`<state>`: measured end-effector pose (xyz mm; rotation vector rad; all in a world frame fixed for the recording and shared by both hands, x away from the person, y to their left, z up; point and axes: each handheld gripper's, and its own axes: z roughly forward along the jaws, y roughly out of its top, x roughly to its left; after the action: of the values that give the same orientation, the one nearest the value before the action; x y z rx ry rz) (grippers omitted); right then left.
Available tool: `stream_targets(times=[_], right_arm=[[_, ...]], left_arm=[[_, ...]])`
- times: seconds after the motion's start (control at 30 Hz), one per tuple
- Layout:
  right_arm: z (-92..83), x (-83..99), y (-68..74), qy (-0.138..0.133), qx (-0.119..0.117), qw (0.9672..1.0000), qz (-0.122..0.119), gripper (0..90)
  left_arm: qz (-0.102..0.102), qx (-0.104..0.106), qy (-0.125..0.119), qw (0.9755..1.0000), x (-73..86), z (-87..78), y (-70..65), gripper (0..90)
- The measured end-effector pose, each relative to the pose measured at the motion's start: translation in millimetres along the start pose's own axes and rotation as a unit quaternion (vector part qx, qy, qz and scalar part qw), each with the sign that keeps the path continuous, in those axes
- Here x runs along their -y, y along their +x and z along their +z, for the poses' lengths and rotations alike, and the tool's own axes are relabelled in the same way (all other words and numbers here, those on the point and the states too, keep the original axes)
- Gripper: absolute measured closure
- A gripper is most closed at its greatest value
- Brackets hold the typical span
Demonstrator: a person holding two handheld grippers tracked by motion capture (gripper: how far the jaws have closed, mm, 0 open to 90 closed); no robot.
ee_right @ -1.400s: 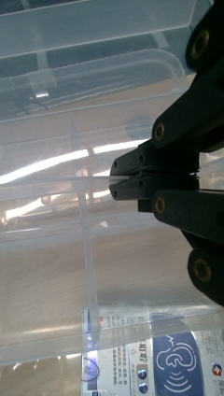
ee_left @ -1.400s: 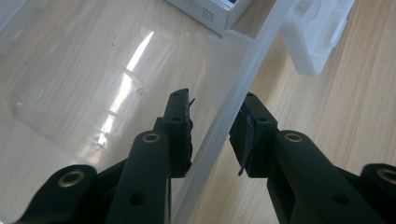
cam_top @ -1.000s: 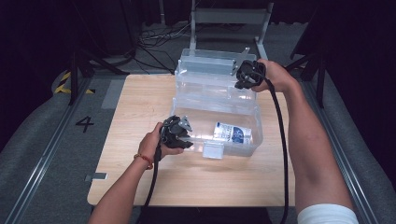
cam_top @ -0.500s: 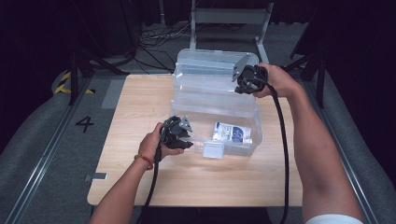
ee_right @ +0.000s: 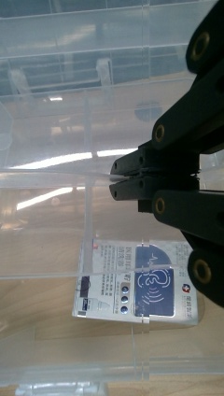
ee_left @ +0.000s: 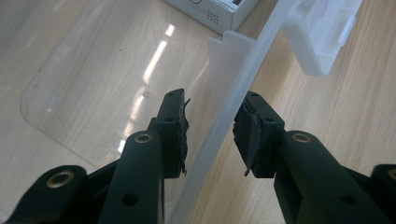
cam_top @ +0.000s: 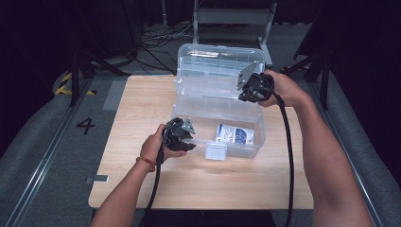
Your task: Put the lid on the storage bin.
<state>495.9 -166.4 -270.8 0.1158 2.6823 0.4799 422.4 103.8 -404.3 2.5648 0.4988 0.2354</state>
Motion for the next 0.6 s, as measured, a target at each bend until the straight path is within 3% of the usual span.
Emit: stream_targets(times=[0.6], right_arm=[[-3.8,5.2,15.0,-0.012,0.004,0.9999,0.006,88.2]], left_arm=[[0.01,-0.01,-0.007,0.9999,1.8,0.3,-2.0,63.2]])
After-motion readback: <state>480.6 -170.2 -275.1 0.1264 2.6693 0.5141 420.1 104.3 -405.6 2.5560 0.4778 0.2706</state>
